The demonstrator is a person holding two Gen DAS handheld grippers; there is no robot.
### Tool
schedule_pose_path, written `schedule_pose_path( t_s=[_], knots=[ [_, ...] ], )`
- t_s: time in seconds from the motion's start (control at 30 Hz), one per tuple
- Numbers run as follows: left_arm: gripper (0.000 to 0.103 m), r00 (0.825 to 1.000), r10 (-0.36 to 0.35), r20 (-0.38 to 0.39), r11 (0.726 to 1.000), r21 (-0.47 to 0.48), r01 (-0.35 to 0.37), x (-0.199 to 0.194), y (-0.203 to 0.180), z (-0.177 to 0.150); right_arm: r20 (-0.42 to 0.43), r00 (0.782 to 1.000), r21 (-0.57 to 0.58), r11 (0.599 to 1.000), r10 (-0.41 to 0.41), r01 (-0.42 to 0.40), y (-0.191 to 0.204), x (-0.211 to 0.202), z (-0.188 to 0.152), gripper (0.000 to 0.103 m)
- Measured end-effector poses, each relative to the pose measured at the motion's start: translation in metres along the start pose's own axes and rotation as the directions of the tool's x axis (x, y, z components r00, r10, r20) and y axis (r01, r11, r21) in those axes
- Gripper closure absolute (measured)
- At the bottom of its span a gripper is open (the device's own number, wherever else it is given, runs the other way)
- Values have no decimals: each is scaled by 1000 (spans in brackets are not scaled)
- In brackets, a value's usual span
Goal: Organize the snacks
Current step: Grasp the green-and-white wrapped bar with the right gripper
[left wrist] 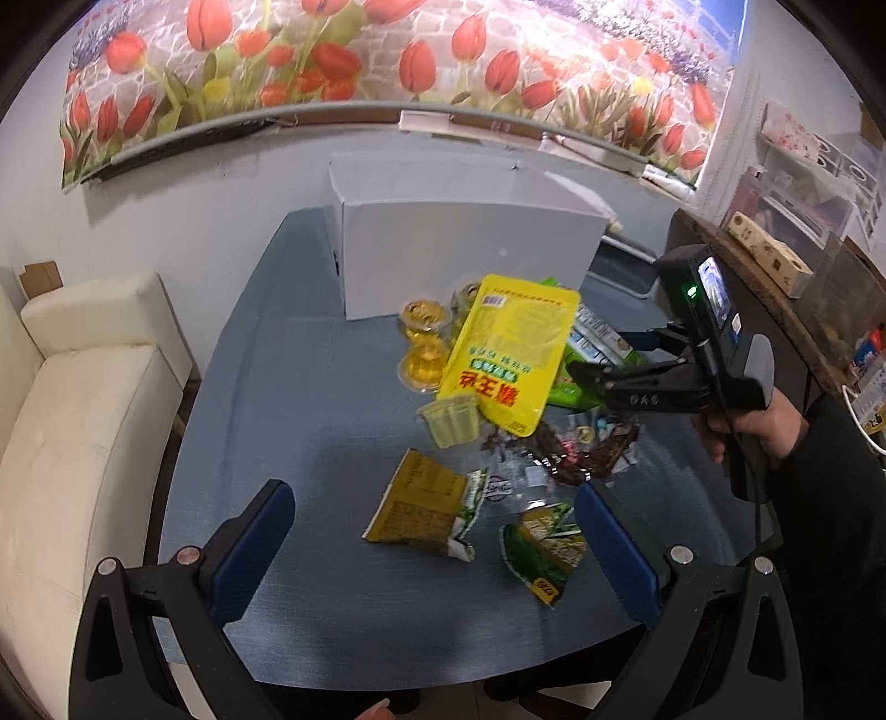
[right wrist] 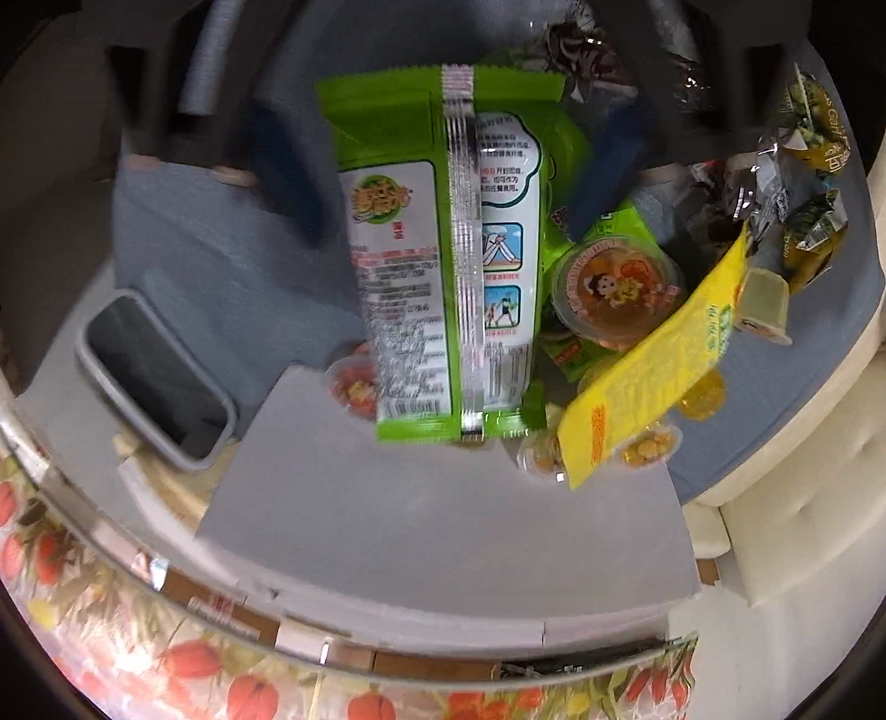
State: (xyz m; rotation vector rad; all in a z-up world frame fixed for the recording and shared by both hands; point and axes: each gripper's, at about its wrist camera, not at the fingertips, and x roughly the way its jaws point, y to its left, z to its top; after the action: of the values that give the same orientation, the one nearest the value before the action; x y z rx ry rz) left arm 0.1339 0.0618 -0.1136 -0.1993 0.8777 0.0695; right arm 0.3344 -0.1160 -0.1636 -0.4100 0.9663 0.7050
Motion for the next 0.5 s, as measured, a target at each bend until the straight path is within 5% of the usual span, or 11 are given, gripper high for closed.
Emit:
schedule_pose_path(
  t_s=[0.23,0.5],
  knots=[
    [0,1000,-26,-8,1000,-3,26,11,4,3,17,999,3,1000,-27,27,-5,-18,-6,33],
    [0,998,-40,-41,999,3,40,45,3,19,116,992,115,992,-58,44,-9,-85,-34,33]
  ],
)
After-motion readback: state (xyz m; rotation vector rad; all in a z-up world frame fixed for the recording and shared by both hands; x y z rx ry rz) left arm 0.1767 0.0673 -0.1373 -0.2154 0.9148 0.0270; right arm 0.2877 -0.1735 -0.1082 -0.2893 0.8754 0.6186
